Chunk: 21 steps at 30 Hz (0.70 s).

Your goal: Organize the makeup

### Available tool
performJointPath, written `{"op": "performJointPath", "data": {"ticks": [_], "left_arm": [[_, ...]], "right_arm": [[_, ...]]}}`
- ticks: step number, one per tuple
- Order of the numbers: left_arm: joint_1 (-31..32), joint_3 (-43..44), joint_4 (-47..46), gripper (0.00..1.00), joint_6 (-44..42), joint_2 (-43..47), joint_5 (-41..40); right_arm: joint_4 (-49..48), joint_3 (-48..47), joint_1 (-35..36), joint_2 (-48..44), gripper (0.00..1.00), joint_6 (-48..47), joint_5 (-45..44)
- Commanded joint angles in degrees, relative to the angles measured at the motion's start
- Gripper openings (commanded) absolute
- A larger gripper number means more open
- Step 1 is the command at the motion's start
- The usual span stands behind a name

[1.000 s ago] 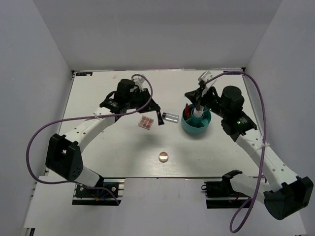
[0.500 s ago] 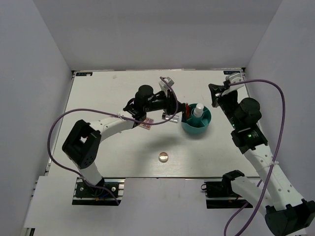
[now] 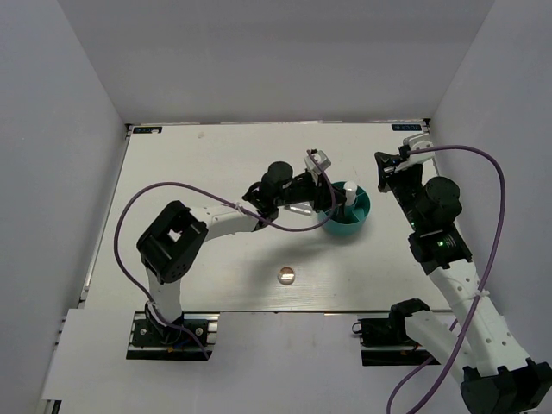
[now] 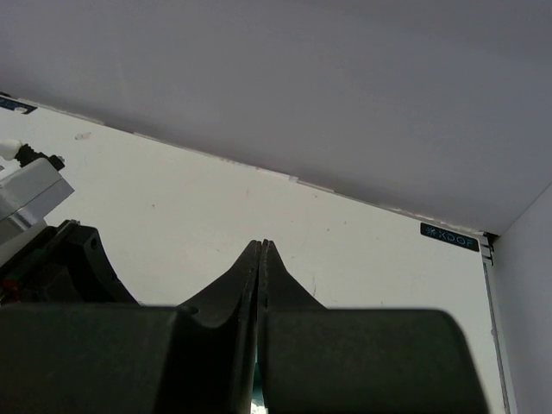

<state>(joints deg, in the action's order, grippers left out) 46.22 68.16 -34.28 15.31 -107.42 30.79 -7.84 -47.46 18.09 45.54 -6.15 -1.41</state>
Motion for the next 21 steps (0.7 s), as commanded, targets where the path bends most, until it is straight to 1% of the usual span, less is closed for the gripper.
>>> {"op": "performJointPath", "data": {"ticks": [1,7,13,19,20,21], "left_arm": [[1.1,2.9,-1.0,0.00,-4.0,0.6,-3.3],[1.6,4.4,0.5,0.00,-6.8,-0.9,-5.7],[2.1,4.2,0.9,0.00,-8.9,-1.9,-8.7],[2.1,4.3,0.7,0.00,-9.3,-3.3,-9.3],[2.1,4.3,0.8,0.00,-9.3,-3.3,-9.4],[2.6,4.2,0.7,0.00,-9.3,-3.5,-9.3]], "right_arm": [[-1.4,0.3,-0.8,-0.7,0.00,0.8,-0.2],[-1.2,1.1,-1.6,-1.2,0.00,1.1,0.6],[-1.3,1.2,-2.4,-1.1,0.00,1.3,0.9],[-1.4,1.6,-3.0,-1.0,0.00,1.7,0.8],[-1.4,1.6,-3.3,-0.8,0.00,1.8,2.6],[-1.3,1.5,-3.2,-0.8,0.00,1.7,2.6]]}}
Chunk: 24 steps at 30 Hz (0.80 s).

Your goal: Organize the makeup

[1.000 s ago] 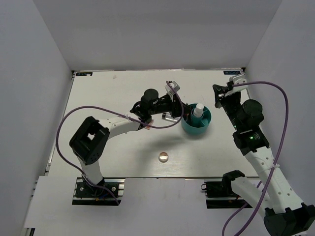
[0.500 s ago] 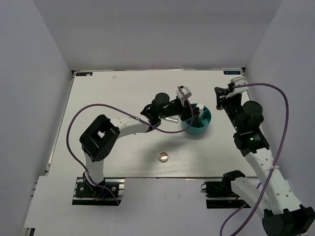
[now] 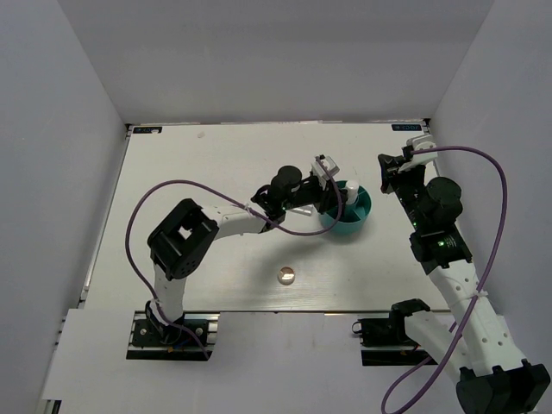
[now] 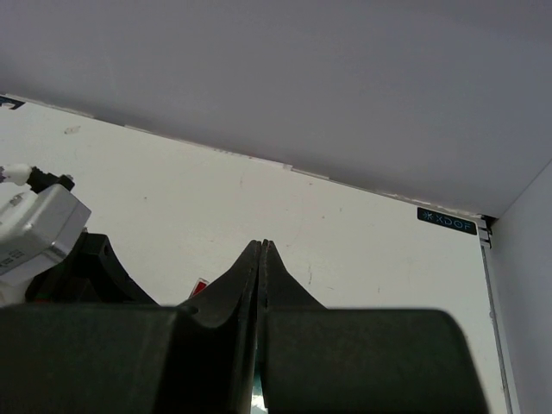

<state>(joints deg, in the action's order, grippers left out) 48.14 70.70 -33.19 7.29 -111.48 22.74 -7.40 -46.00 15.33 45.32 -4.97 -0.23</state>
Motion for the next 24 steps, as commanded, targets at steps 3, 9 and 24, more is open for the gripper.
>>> {"op": "performJointPath", "data": {"ticks": [3,9,24], "left_arm": [[0.7,1.1,-0.4,0.09,-1.3,0.6,-1.6],[1.3,-1.7,-0.8,0.47,-1.5,2.7,-3.1],[0.6,-5.2,2.7,0.53,2.6,19.4,-10.1]], "right_arm": [[-1.9,0.1,-0.9,-0.3,0.00,0.6,1.9],[-1.8,0.1,-1.4,0.2,0.00,0.8,2.8],[2.1,0.3,-1.7,-0.8,0.20,-6.5,30.9]]}}
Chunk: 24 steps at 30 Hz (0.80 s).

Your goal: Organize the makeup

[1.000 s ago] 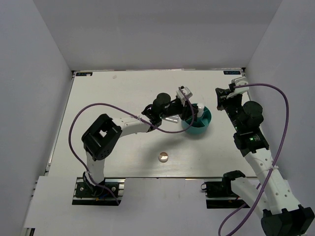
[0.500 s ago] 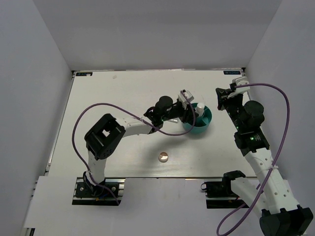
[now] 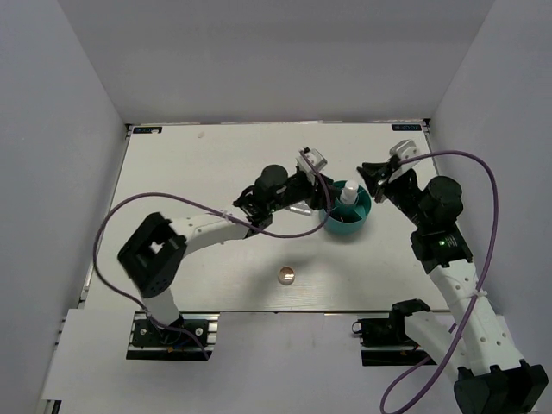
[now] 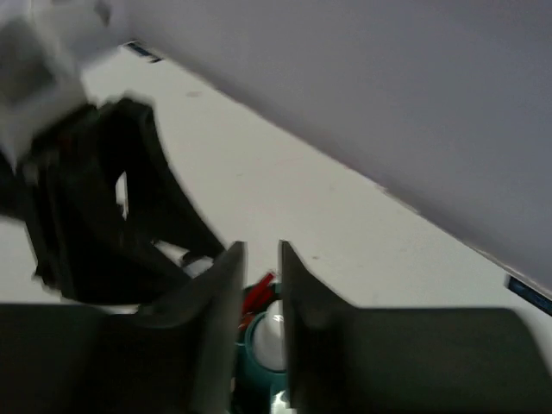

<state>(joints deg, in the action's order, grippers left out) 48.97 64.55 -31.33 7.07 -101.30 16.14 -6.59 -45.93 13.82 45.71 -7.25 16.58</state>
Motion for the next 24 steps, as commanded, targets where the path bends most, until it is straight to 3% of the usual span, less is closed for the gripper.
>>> {"op": "performJointPath", "data": {"ticks": [1,2,4,5,6,8,9,13,17,24], "left_arm": [[-0.7,0.9,5.3,0.53,4.6,10.9,-4.7],[-1.2,0.8,8.1,0.53,6.1,12.9,-6.7],[-1.2,-0.9,18.0,0.64,10.5,19.7,-17.5],[-1.2,-2.0,21.2,0.67,11.9,22.0,-19.2],[-1.2,-2.9,24.1,0.72,14.0,26.5,-21.2],[-1.2,-6.4,33.7,0.78,16.6,30.7,-26.8],[-1.2,-7.3,39.4,0.82,19.4,34.2,-28.3],[-1.2,-11.4,50.7,0.88,27.1,41.5,-30.9],[-1.2,-14.7,59.7,0.89,36.7,47.1,-34.1],[-1.2,-18.9,69.4,0.89,46.7,58.8,-40.9]], "right_arm": [[3.2,-0.3,0.0,-0.9,0.29,-6.0,22.5],[6.0,-2.1,0.0,-0.1,0.44,-10.5,26.2],[17.7,-4.3,0.3,2.8,0.54,-16.1,38.7],[22.9,-7.3,0.4,4.4,0.59,-24.2,42.4],[34.2,-8.5,0.7,7.7,0.62,-28.8,47.6],[44.3,-11.6,2.2,11.5,0.73,-37.5,49.5],[50.6,-12.1,2.8,14.9,0.76,-43.6,48.4],[53.1,-11.7,10.2,18.9,0.79,-50.1,39.3],[52.0,-12.8,18.8,24.4,0.80,-49.8,25.9],[49.2,-12.3,32.7,31.4,0.83,-48.0,11.0]]}}
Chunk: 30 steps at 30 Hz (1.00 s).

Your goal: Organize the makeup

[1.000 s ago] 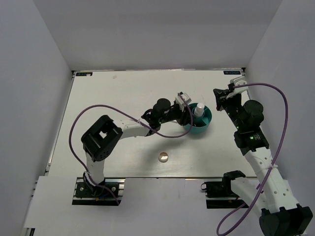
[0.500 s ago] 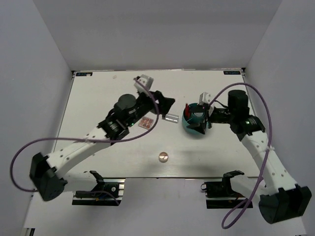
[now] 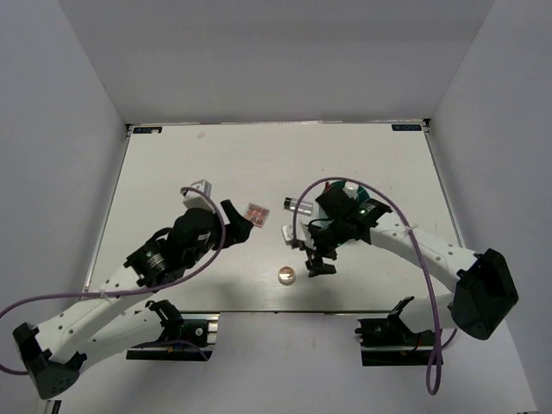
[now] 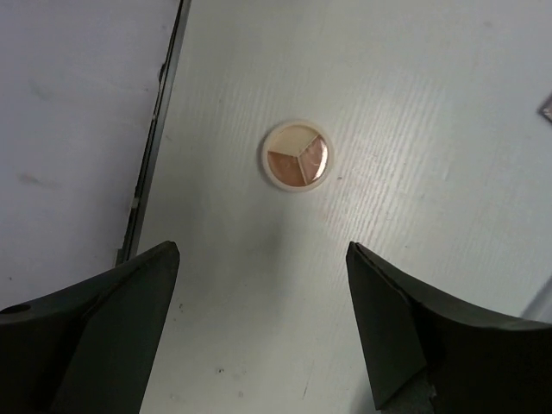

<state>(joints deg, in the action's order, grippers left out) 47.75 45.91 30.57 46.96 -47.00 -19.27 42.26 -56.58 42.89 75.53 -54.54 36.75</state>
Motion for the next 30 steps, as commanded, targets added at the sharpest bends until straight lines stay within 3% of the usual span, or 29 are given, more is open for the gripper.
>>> {"op": "performJointPath", "data": {"ticks": [1,6,12,17,26,30], "left_arm": [[0.0,-0.1,9.4,0.90,7.7,6.3,-6.5],[0.0,1.8,21.8,0.90,13.6,9.6,-10.8],[0.0,0.0,25.9,0.90,18.2,12.7,-10.0],[0.0,-1.3,26.4,0.90,19.2,14.0,-9.8],[0.0,-3.0,26.0,0.90,19.6,12.6,-8.7],[0.0,-3.3,26.2,0.90,19.6,12.9,-8.3]], "right_arm": [[0.3,-2.0,6.6,2.5,0.85,-0.3,-10.5],[-3.8,-3.2,11.9,8.3,0.86,3.4,-16.3],[-6.7,-7.0,15.4,13.5,0.86,5.7,-21.7],[-11.5,-13.2,13.4,15.7,0.84,10.0,-31.5],[-10.4,-24.2,8.0,24.5,0.78,16.5,-35.7],[-6.1,-33.5,4.2,32.3,0.77,18.2,-36.5]]}}
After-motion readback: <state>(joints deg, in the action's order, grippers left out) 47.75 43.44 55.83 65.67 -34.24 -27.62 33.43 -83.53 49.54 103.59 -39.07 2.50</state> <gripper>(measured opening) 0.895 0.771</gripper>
